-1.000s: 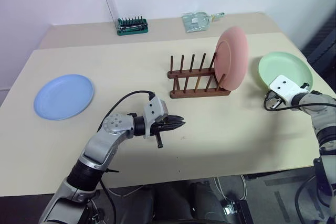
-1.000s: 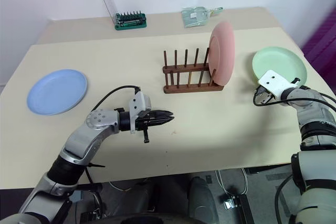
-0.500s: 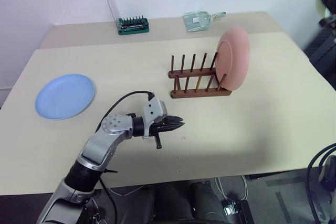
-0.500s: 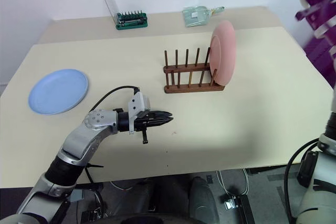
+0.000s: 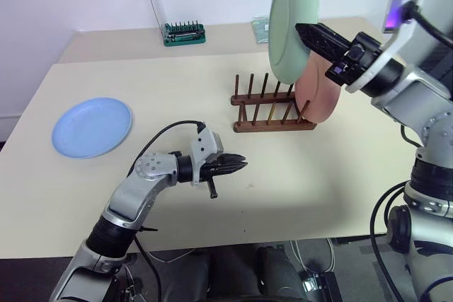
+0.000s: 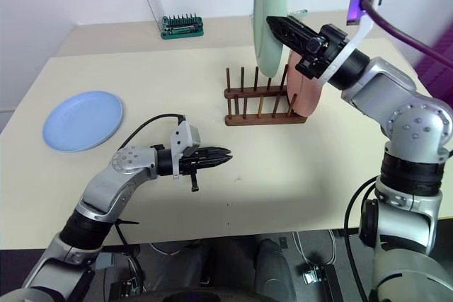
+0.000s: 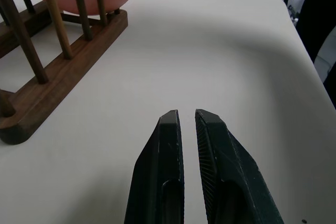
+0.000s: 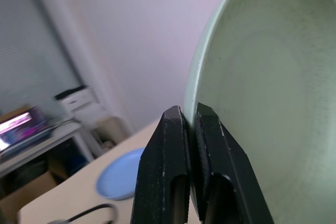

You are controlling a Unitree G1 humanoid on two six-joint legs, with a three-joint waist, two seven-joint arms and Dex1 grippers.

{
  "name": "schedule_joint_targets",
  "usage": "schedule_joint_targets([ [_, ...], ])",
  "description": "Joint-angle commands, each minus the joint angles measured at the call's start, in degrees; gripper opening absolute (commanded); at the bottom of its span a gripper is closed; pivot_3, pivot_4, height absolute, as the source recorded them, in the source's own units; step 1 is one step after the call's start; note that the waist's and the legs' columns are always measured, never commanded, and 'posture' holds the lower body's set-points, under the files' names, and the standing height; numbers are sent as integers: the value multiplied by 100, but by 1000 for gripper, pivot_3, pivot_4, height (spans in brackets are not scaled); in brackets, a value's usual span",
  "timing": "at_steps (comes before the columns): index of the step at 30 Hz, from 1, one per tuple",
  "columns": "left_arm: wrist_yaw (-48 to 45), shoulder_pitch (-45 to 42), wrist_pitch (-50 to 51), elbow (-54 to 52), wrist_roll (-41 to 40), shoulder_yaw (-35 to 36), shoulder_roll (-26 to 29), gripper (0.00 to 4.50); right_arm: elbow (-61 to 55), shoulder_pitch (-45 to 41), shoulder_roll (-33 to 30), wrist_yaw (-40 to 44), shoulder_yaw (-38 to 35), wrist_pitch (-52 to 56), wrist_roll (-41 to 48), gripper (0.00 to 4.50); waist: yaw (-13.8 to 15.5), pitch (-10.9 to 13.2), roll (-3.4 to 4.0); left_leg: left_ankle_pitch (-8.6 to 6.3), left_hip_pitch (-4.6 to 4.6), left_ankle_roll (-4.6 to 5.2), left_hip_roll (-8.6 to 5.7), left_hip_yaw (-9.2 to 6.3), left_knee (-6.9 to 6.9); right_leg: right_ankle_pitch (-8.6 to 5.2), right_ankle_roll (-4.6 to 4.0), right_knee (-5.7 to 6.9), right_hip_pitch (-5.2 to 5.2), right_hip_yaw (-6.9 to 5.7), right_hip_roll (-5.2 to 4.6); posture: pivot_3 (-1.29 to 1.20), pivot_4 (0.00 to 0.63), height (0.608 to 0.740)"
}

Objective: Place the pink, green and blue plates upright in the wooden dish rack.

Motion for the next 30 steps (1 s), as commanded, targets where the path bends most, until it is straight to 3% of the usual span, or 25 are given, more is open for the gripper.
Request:
schedule_joint_targets([
  [1,41,40,10,-253,-111,101,12,466,273,-262,31,57,-131,113,-52,31,-12,0,0,0,0,0,0,1,-1,0,0,0,-1,0,0,0,150,740],
  [9,120,28,19,-263,-131,144,-8,466,688,-377,56,261,-137,479,-254,31,-23,0,0,-1,0,2,3,3,-3,0,0,0,-2,1,4,0,150,740],
  [23,422,102,-225,-193,-36,478,-4,466,20,-176,81,552,-239,731,-170,31,-36,0,0,-4,0,7,4,2,-4,0,0,0,-4,1,5,0,150,740],
  [30,402,88,-217,-167,-81,581,98,466,637,-161,201,546,-212,825,-483,31,-29,0,0,-4,0,7,3,2,-4,0,0,1,-4,1,4,0,150,740],
])
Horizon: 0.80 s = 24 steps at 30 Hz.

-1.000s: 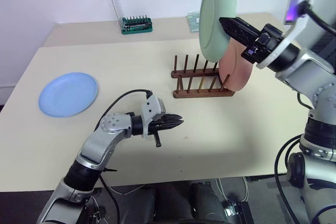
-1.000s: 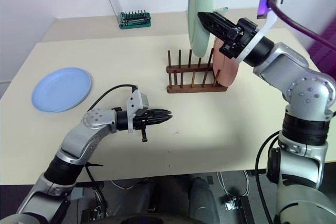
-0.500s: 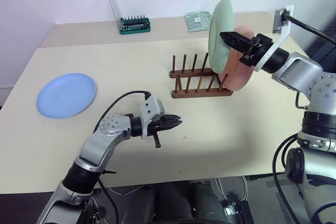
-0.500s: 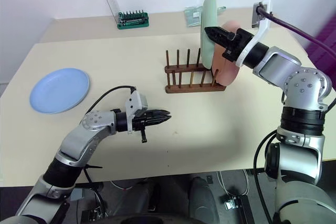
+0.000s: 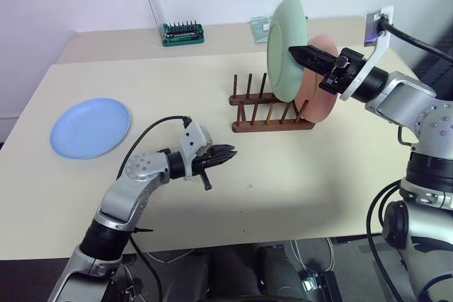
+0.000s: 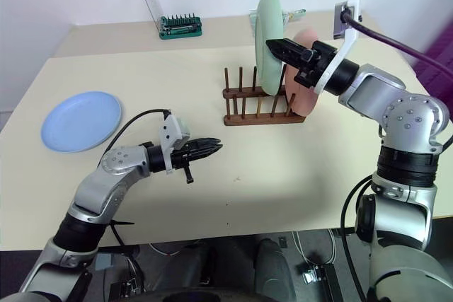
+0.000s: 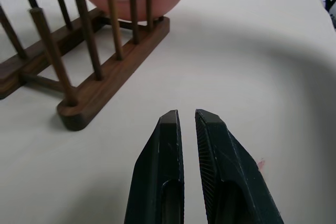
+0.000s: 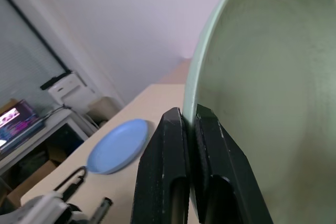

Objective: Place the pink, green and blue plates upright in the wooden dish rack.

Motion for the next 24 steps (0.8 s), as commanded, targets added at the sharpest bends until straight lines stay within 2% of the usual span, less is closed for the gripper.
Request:
schedule_joint_targets([
  [1,-10,-36,-101,-118,-62,140,55,466,213,-67,41,68,-98,61,-87,31,1,0,0,0,0,-1,0,0,0,0,0,0,0,0,0,0,150,740],
  [3,-5,-38,-107,-106,-54,150,65,466,323,-76,70,81,-52,94,-192,31,-3,0,0,3,0,-5,0,0,0,0,0,0,0,0,0,0,150,740],
  [6,13,-25,-105,-122,-49,148,71,466,406,-153,121,48,-45,51,-367,990,-4,0,0,3,0,-5,0,0,-1,0,0,0,-1,0,0,0,150,740],
  [11,30,19,-74,-176,-61,126,82,466,55,-256,41,242,84,-183,-772,3402,-5,0,0,3,-1,-5,0,0,-1,0,0,0,-1,0,0,0,150,740],
  [16,39,21,-59,-183,-72,137,88,466,-648,-331,-610,584,873,-617,-1947,3402,6,0,1,3,-3,-5,0,0,0,0,0,0,-4,-1,1,0,150,740],
  [23,231,-48,54,-198,-318,422,-52,466,-1433,-438,-1250,1166,1357,-1637,-3160,3402,3,2,-2,3,-4,-5,0,1,-3,0,0,-2,-7,-1,2,0,150,740],
  [24,442,-108,208,-170,-502,676,-151,714,-1608,-447,-1300,1292,1415,-1722,-3224,3455,4,4,-5,3,-4,-5,0,1,-3,0,0,-2,-7,-1,2,0,150,740],
])
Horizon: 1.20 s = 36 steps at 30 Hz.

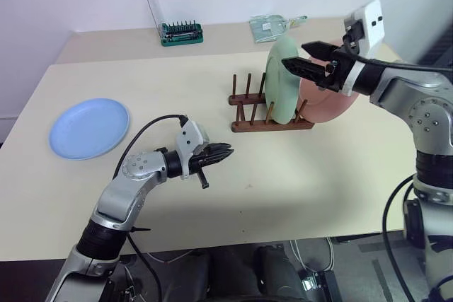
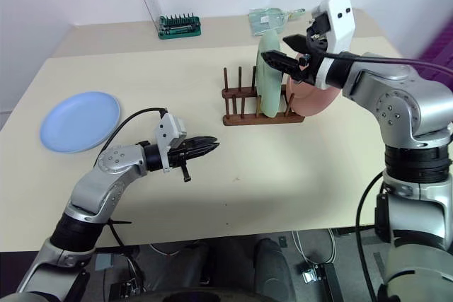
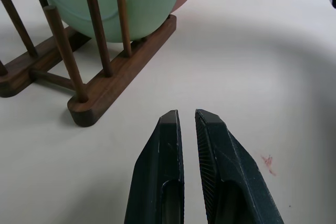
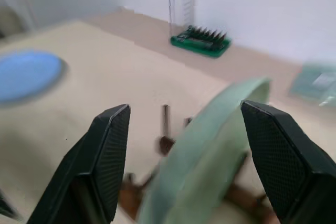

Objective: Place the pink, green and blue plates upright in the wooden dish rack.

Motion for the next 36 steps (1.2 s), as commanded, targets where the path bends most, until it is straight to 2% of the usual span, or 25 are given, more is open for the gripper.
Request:
schedule_joint_targets([
  [1,661,-209,384,-118,-596,915,-284,995,-765,-203,-224,434,172,-594,-455,3472,-1,3,-5,0,0,0,0,-1,0,0,0,0,0,0,0,0,150,740],
  [2,1032,-299,520,-86,-780,1310,-405,1281,-1032,-177,-241,603,342,-752,-572,3472,-3,4,-6,0,0,0,2,-2,0,0,0,0,0,0,1,0,150,740],
  [4,1784,-431,608,-88,-969,2107,-537,2248,-1486,-159,-162,791,766,-937,-828,3472,-37,10,-18,0,0,0,8,-3,-1,0,0,2,-3,-1,6,0,150,740],
  [8,3519,-563,790,229,-199,3131,-330,4285,-1736,-250,596,529,1322,-818,-1033,3472,-139,7,-27,2,7,-6,11,-4,-4,0,0,5,-5,0,10,0,150,740],
  [9,4021,-516,995,278,240,3202,-158,4453,-1742,-179,739,552,1426,-853,-1089,3472,-131,7,-27,3,9,-7,11,-5,-6,0,0,7,-8,1,10,0,150,740],
  [10,4348,-482,1143,301,537,3213,-38,4453,-1740,-125,830,585,1476,-872,-1122,3472,-119,7,-28,4,5,-9,8,-5,-6,0,0,10,-13,1,9,0,150,740],
  [12,5296,-551,1735,150,708,3828,-157,4453,-1635,17,1007,666,1601,-952,-1195,3472,-87,6,-42,5,-1,-11,3,-7,-6,0,0,8,-17,0,5,0,150,740],
  [16,6153,-696,2671,-54,950,4381,-279,4453,-1472,169,1171,822,1654,-1035,-1307,3472,0,5,-91,4,-7,-11,-7,-13,-2,1,1,6,-17,-2,-3,0,150,740],
  [18,6311,-923,3411,-42,748,4707,-435,4453,-1394,244,1214,905,1691,-1092,-1379,3472,49,5,-95,4,-5,-11,-10,-14,2,2,2,7,-14,-3,-5,0,150,740],
  [23,6627,-1188,4300,-102,788,5211,-751,4453,-1349,441,1263,1038,1762,-1169,-1560,3472,17,2,-102,7,-3,-16,-10,-22,3,2,3,8,-9,-14,-5,0,150,740],
  [28,6721,-1537,4662,507,623,5951,-1095,4453,-1374,583,1336,1017,1769,-1192,-1753,3472,-28,2,-103,10,-3,-24,-4,-20,-6,2,2,11,-21,-14,0,0,150,740],
  [30,7021,-1712,4703,734,706,6348,-1251,4453,-1427,631,1358,1005,1747,-1166,-1779,3472,-15,2,-105,11,-3,-25,-4,-20,-6,2,2,11,-21,-14,0,0,150,740],
  [33,7102,-1800,4456,793,658,6465,-1399,3638,-1469,702,1356,962,1725,-1134,-1865,3472,-8,1,-105,11,-1,-25,-6,-18,-5,3,2,11,-17,-14,-4,0,150,740],
  [36,6992,-1963,4293,885,513,6362,-1450,2039,-1525,801,1348,931,1747,-1152,-1985,3472,34,1,-105,11,-1,-27,-6,-19,-5,3,2,11,-17,-14,-4,0,150,740],
])
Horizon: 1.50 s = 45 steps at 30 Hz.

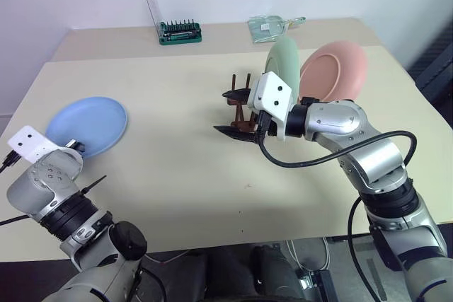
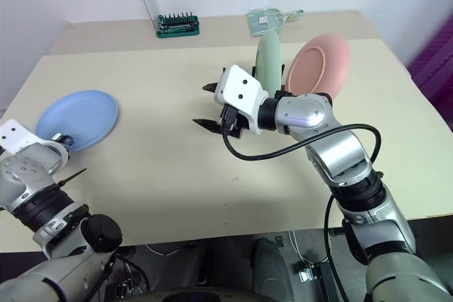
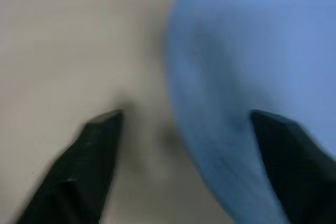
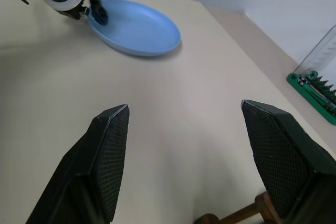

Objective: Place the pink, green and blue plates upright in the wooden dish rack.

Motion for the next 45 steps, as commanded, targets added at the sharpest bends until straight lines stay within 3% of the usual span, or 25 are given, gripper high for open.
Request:
schedule_joint_targets([
  [1,-133,-177,-170,158,-194,-104,-39,1638,-221,36,26,-53,-63,-59,-132,3472,34,0,-1,1,0,-2,0,-1,1,0,0,0,2,-1,0,0,150,740],
  [4,-295,-345,-411,265,-301,-294,3,26,-201,49,59,-48,-59,-102,-209,3472,32,-2,-4,3,1,-4,-3,-4,5,2,-2,0,7,-4,-2,0,150,740],
  [10,-1476,-843,-1304,222,-567,-1646,288,26,117,-149,228,-155,-62,-360,-506,3472,8,2,-10,4,-1,-6,-4,-7,5,3,-2,-1,7,-8,-2,0,150,740],
  [13,-1943,-1239,-1578,-131,-674,-2323,437,0,602,-522,163,-30,261,-1202,-1176,4362,-21,5,-16,5,-5,-8,-2,-4,3,3,-3,0,-1,-8,-1,0,150,740],
  [23,-2028,-1847,-530,-794,-1129,-3105,526,0,2597,-1550,772,-755,1087,-3491,-3211,4461,-201,4,-14,5,-4,-9,-3,-1,-15,6,-7,11,-39,-5,-1,0,150,740],
  [31,-1701,-2049,109,-1199,-1335,-2980,114,0,3693,-1877,910,-897,1258,-4534,-4019,4461,-170,5,-14,5,-6,-9,-5,-1,-12,7,-8,7,-37,-4,-1,0,150,740],
  [34,-1656,-2077,229,-1265,-1417,-2884,6,0,3874,-1934,945,-1096,1220,-4625,-4345,3266,-173,5,-14,5,-7,-9,-5,-1,-11,7,-8,7,-38,-4,-1,0,150,740],
  [40,-1678,-2087,304,-1245,-1516,-2745,-45,0,3951,-1941,891,-1305,1109,-4742,-4701,293,-184,5,-14,6,-7,-11,-4,-1,-12,7,-9,8,-40,-4,0,0,150,740],
  [42,-1668,-2107,285,-1186,-1597,-2577,-130,0,3922,-1914,860,-1328,1089,-4787,-4777,43,-180,5,-14,6,-7,-12,-3,-2,-12,7,-9,8,-40,-4,2,0,150,740],
  [45,-1402,-2464,-199,-1010,-2081,-1689,-551,1044,3793,-1823,832,-1324,1038,-4845,-4820,0,-156,5,-16,6,-7,-12,-3,-2,-9,8,-9,6,-37,-5,2,0,150,740],
])
